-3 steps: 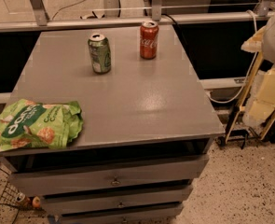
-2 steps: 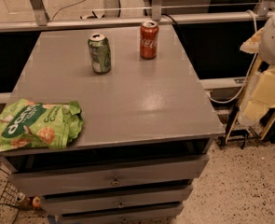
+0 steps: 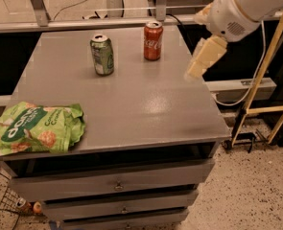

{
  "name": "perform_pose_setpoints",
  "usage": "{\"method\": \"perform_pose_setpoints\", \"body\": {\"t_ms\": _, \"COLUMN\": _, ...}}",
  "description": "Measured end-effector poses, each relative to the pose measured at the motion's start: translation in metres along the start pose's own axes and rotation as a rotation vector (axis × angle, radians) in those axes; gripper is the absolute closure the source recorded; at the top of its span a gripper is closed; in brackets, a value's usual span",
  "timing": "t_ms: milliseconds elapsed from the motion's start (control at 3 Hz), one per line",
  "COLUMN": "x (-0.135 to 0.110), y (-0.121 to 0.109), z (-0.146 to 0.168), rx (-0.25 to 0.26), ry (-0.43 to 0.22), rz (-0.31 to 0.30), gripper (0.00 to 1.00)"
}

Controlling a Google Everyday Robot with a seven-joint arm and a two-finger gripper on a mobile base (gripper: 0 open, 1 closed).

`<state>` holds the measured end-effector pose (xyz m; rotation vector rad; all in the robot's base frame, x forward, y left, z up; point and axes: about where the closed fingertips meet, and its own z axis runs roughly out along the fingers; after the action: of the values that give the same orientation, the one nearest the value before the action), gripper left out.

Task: Move green can near green rice chip bag

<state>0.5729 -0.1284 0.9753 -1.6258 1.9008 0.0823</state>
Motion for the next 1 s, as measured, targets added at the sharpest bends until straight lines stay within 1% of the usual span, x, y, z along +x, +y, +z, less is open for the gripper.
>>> {"method": "perform_pose_setpoints", "body": {"t_ms": 333, "x": -0.052, "y": -0.035, "z": 0.039, "rx": 0.014, "ry": -0.154, "rz": -0.036, "gripper": 0.00}}
{"method": "perform_pose_setpoints", "body": {"t_ms": 667, "x": -0.087, "y": -0.057, "z": 0.074, "rx": 0.026, "ry": -0.215, "rz": -0.031, "gripper": 0.00}}
{"method": "perform_pose_setpoints", "body": {"t_ms": 1000, "x": -0.095, "y": -0.057, "z": 0.080, "rx": 0.020, "ry": -0.222, "rz": -0.025, "gripper": 0.00}}
